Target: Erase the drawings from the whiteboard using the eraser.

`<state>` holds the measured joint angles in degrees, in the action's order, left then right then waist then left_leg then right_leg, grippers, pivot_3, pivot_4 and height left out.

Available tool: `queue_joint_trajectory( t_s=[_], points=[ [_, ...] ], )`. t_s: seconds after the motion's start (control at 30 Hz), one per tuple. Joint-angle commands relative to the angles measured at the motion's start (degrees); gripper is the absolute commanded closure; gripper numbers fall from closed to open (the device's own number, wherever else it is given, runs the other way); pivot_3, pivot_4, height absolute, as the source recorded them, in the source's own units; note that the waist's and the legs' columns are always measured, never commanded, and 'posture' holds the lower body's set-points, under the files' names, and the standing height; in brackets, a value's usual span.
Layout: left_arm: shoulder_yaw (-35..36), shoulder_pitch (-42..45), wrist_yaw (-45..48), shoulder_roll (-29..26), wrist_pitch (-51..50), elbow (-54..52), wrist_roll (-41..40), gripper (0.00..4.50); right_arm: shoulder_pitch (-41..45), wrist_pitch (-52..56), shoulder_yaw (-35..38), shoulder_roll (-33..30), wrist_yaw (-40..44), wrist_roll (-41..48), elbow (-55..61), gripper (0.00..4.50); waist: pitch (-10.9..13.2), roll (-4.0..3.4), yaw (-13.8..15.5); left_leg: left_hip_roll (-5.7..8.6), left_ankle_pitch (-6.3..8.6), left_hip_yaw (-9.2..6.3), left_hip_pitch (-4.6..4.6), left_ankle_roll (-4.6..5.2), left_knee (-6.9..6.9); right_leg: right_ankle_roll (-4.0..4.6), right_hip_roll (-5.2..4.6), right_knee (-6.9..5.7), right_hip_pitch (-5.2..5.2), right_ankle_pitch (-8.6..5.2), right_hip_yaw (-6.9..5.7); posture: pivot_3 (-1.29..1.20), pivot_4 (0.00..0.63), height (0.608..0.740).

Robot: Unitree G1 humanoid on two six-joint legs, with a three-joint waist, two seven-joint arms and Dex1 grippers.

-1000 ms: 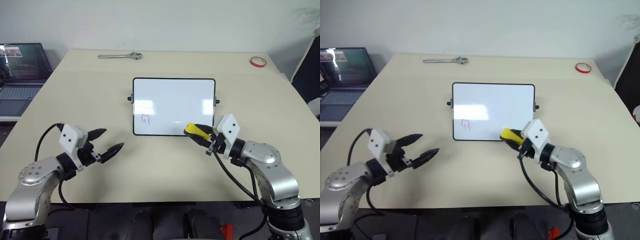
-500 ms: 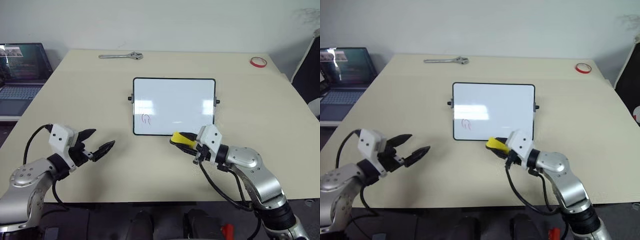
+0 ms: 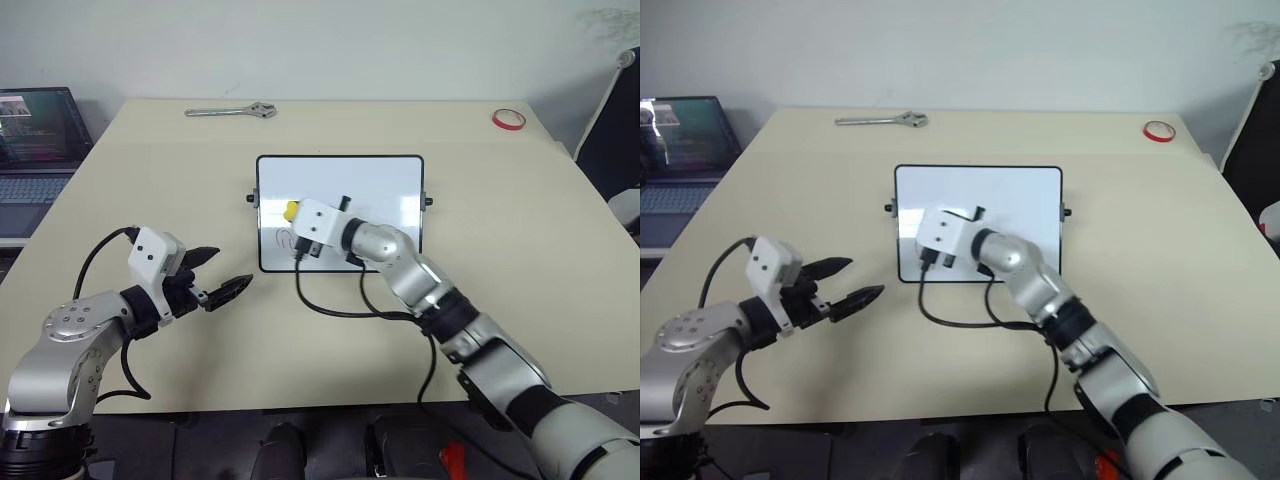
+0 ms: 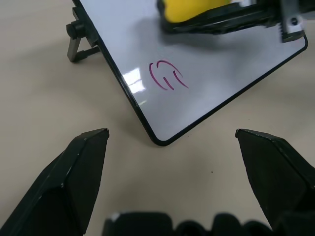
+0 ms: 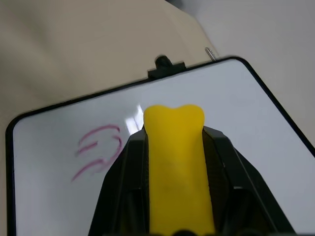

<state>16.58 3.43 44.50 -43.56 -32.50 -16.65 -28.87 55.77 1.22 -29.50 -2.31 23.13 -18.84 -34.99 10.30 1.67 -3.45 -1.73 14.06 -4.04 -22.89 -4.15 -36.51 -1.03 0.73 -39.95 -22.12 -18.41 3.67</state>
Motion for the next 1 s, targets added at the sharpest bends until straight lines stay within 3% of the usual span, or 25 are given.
queue_joint_trajectory(
  t_s=[0.03,0.13,0.27,0.43,0.73,1.0],
  points=[
    [1.0,-0.9,0.2,-0.8,0.1,-2.9,-0.4,0.0,2.2,-3.8,-0.3,1.1,1.0,-0.9,-7.4,3.38,0.0,0.0,0.2,0.0,0.0,-0.01,-0.02,0.0,0.01,0.0,-0.03,0.01,0.0,0.0,-0.01,0.0,0.15,0.74],
    [1.5,-1.8,0.0,-0.8,0.1,-3.6,-0.5,0.0,0.9,-4.0,-2.3,0.2,6.6,-2.1,-11.2,3.38,0.0,0.03,0.3,0.04,0.0,-0.02,0.01,0.0,-0.02,0.0,-0.09,-0.02,0.03,0.0,-0.02,0.0,0.15,0.74],
    [2.0,-2.5,-0.1,-0.9,0.2,-3.8,-0.6,0.0,0.1,-6.3,-1.7,-1.2,7.3,-2.1,-12.9,3.38,0.0,-0.02,0.3,0.04,-0.01,-0.11,0.41,0.01,-0.03,0.0,-0.07,-0.08,0.43,0.0,-0.1,0.0,0.15,0.74],
    [1.7,-2.7,-0.1,-0.7,0.4,-3.8,-0.5,0.0,4.5,-8.7,1.7,-0.7,-6.9,-3.4,-17.2,3.38,0.1,-0.1,0.4,0.07,-0.02,-0.19,0.82,0.0,-0.03,0.01,-0.06,-0.1,0.83,0.0,-0.17,0.0,0.15,0.74],
    [1.0,-2.2,0.9,-0.6,1.7,-1.9,0.0,0.0,-1.1,-11.6,-7.4,-4.6,8.2,-8.9,-15.6,3.39,0.0,-0.05,0.4,0.06,-0.06,-0.15,1.04,-0.01,0.09,0.07,-0.04,-0.08,0.96,0.04,-0.11,0.0,0.15,0.74],
    [1.0,-2.7,3.7,-0.6,5.6,2.5,1.3,0.0,3.7,-9.2,-1.1,-3.9,-7.7,-8.5,-17.6,3.39,0.1,-0.19,0.7,0.07,-0.25,-0.18,1.07,0.02,0.09,0.15,-0.03,-0.11,0.97,0.08,-0.18,0.0,0.15,0.74]
  ],
)
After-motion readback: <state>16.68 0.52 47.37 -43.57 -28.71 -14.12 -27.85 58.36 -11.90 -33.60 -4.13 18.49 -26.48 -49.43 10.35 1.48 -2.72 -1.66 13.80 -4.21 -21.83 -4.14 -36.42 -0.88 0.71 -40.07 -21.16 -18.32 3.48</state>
